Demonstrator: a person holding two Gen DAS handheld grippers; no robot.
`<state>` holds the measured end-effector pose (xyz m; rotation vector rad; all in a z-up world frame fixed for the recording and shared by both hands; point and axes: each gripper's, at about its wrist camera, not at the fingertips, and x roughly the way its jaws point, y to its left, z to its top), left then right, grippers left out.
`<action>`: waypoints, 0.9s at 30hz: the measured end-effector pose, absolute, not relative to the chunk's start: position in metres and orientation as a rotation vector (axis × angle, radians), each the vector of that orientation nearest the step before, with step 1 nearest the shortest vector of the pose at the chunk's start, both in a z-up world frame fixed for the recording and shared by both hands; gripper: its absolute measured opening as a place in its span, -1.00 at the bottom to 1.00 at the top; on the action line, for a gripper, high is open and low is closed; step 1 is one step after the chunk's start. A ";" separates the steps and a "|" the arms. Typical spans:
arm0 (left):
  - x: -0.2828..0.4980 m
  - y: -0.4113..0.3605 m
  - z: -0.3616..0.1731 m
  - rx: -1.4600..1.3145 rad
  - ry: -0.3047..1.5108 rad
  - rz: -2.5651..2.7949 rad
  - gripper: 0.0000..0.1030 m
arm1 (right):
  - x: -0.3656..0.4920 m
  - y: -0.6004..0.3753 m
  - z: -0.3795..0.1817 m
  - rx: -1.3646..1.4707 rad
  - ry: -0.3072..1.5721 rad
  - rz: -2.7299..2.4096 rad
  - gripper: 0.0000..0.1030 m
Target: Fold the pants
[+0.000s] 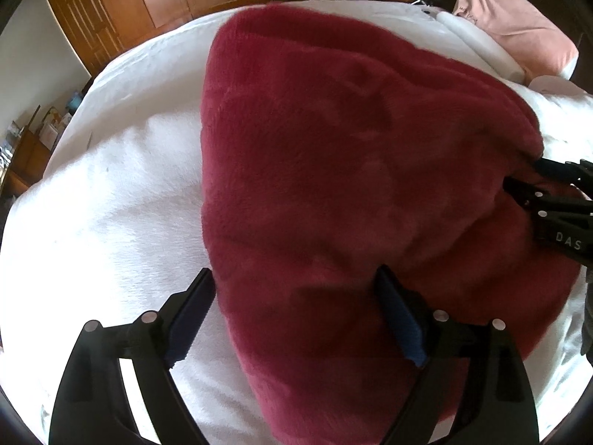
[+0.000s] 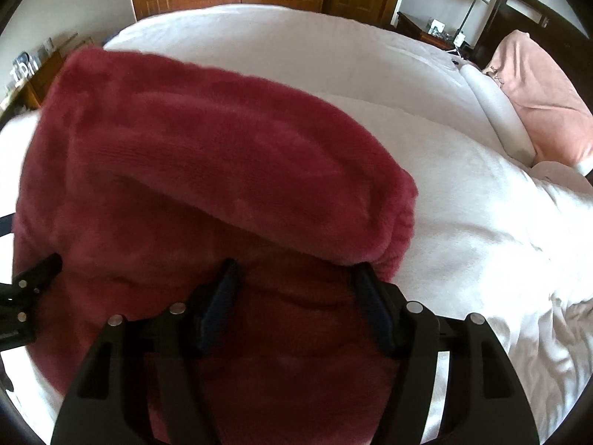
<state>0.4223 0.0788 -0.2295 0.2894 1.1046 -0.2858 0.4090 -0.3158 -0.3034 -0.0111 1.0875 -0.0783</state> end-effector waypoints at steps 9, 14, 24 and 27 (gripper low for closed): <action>0.370 0.077 -0.221 0.289 1.097 -0.355 0.66 | 0.353 -0.324 -0.286 0.002 1.036 -0.082 0.29; 0.356 0.068 -0.240 0.350 1.117 -0.355 0.68 | 0.344 -0.324 -0.306 -0.026 1.064 -0.103 0.29; 0.348 0.076 -0.200 0.308 1.062 -0.365 0.67 | 0.342 -0.358 -0.276 0.144 1.036 -0.152 0.41; 0.342 0.087 -0.177 0.257 1.023 -0.373 0.68 | 0.323 -0.356 -0.255 0.174 0.995 -0.166 0.44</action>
